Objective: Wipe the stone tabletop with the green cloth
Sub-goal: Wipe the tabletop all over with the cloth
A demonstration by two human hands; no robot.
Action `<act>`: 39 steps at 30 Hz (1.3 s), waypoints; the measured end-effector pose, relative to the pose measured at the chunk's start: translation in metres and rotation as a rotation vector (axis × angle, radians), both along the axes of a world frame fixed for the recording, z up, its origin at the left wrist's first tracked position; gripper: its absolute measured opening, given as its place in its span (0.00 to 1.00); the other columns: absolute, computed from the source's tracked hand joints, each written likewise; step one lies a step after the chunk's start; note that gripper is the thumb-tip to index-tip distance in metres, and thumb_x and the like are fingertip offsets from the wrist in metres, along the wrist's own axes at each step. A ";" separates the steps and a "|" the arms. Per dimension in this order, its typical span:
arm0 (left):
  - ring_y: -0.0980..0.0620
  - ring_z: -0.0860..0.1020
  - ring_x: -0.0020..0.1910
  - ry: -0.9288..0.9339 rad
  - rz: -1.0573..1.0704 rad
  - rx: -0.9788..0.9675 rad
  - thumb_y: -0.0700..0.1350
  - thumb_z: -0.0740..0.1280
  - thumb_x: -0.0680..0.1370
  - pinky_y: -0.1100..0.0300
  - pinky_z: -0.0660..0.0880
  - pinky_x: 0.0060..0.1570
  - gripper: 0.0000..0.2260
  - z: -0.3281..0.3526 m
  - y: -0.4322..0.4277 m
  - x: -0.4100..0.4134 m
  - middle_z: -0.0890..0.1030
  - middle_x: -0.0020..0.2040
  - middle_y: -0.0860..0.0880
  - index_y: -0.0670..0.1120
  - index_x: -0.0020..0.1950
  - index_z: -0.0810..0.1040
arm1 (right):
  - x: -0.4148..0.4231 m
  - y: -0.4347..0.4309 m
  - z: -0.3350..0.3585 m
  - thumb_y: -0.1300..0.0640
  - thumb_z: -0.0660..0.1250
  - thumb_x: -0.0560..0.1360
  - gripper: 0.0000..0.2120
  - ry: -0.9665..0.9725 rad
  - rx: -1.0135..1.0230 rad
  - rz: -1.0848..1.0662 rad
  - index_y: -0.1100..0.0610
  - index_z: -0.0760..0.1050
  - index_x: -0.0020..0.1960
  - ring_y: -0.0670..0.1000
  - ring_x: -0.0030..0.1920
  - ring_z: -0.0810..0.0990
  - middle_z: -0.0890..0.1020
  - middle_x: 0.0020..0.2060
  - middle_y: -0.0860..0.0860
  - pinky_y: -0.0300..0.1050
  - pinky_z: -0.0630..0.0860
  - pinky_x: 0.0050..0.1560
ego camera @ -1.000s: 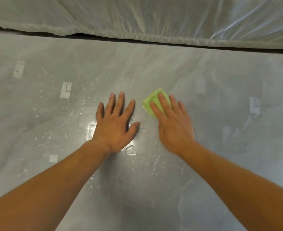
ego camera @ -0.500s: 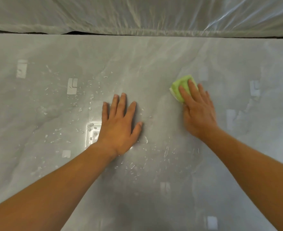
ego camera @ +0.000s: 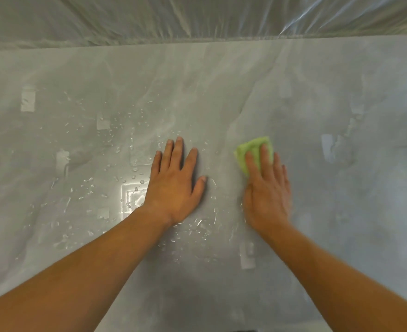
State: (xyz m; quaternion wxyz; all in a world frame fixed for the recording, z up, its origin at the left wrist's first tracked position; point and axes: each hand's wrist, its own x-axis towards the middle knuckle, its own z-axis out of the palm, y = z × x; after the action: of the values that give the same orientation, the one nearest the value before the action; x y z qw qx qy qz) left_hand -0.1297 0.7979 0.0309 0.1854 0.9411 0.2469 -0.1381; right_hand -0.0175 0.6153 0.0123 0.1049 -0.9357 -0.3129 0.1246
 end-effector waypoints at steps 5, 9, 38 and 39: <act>0.45 0.38 0.80 -0.021 0.005 -0.009 0.62 0.43 0.79 0.49 0.36 0.77 0.33 0.000 0.001 -0.016 0.43 0.82 0.43 0.48 0.81 0.50 | 0.004 0.019 -0.002 0.60 0.57 0.76 0.33 0.000 -0.022 0.226 0.46 0.56 0.79 0.60 0.80 0.50 0.51 0.81 0.50 0.58 0.49 0.78; 0.47 0.39 0.80 -0.066 -0.016 -0.010 0.61 0.45 0.80 0.51 0.36 0.77 0.32 -0.006 0.005 -0.024 0.44 0.82 0.44 0.48 0.81 0.51 | 0.032 0.080 -0.006 0.60 0.57 0.77 0.33 -0.016 -0.008 0.173 0.46 0.54 0.80 0.61 0.79 0.48 0.49 0.81 0.51 0.58 0.47 0.78; 0.47 0.35 0.79 -0.006 0.034 0.030 0.67 0.45 0.81 0.48 0.35 0.77 0.32 0.002 -0.060 -0.057 0.40 0.82 0.46 0.54 0.82 0.46 | -0.002 -0.059 -0.003 0.55 0.53 0.78 0.30 -0.009 -0.066 0.318 0.45 0.54 0.80 0.61 0.79 0.50 0.51 0.81 0.48 0.60 0.49 0.78; 0.47 0.35 0.79 -0.003 0.040 0.032 0.67 0.45 0.81 0.48 0.35 0.77 0.32 0.002 -0.064 -0.059 0.40 0.82 0.46 0.54 0.82 0.46 | 0.005 -0.065 -0.003 0.55 0.53 0.78 0.30 0.004 -0.059 0.209 0.44 0.54 0.80 0.61 0.79 0.50 0.51 0.81 0.49 0.59 0.48 0.78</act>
State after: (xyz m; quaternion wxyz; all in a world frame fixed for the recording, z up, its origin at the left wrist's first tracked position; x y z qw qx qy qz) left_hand -0.1887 0.7336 0.0331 0.1735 0.9391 0.2674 -0.1288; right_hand -0.0127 0.5500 0.0090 0.0644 -0.9004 -0.4048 0.1459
